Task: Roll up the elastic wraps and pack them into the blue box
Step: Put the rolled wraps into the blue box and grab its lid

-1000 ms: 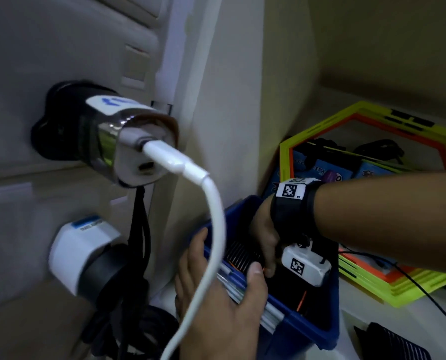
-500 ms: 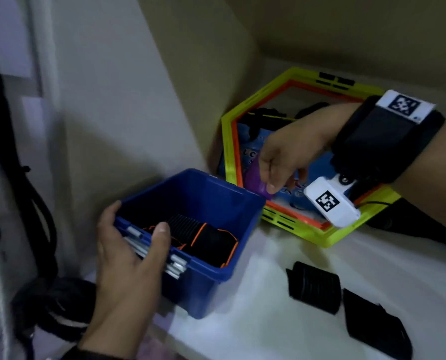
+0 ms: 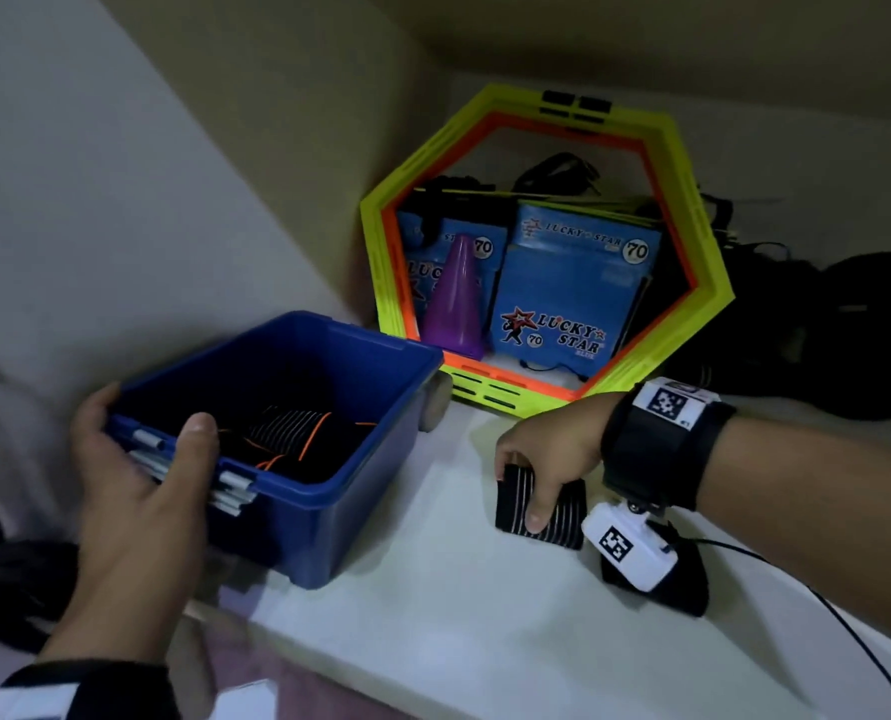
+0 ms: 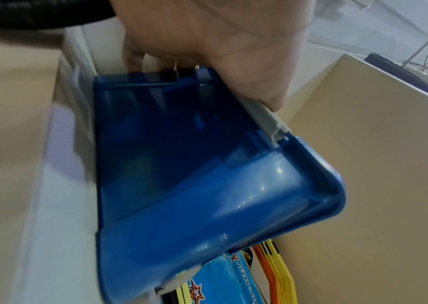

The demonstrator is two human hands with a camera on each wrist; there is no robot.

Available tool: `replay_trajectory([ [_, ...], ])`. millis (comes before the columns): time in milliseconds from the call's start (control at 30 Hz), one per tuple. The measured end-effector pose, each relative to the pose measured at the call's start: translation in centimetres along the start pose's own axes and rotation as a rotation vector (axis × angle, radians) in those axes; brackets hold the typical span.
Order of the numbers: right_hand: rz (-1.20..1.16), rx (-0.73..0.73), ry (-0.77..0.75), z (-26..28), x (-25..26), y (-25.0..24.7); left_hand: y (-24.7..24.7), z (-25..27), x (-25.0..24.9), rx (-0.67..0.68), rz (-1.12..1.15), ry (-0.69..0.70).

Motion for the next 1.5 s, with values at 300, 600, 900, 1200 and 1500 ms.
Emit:
replay_trajectory([
  [300,-0.206,0.135,0.013,-1.1,-1.4,0.3,0.1,0.2,-0.2,-0.017,0.003,0.012],
  [600,-0.224,0.159,-0.027,-0.7,-1.2,0.8,0.1,0.4,-0.8,-0.03,-0.024,-0.024],
  [900,-0.382,0.0,-0.165,3.3,0.0,-6.4,0.3,0.6,-1.2,-0.026,-0.013,-0.089],
  [1200,-0.528,-0.313,-0.174,3.2,8.0,-13.1,0.2,0.7,-2.0,-0.011,0.039,-0.125],
  [1500,0.214,-0.385,-0.111,-4.0,18.8,-16.1,-0.2,0.2,-0.4,0.019,0.033,-0.133],
])
Point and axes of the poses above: each hand's wrist, its own z-axis away from the middle knuckle, its own y-axis out of the palm, x = y × z, the point moved 2 cm from there along -z, towards the middle knuckle, and after that the axes turned 3 degrees about y, right-handed, at the moved point
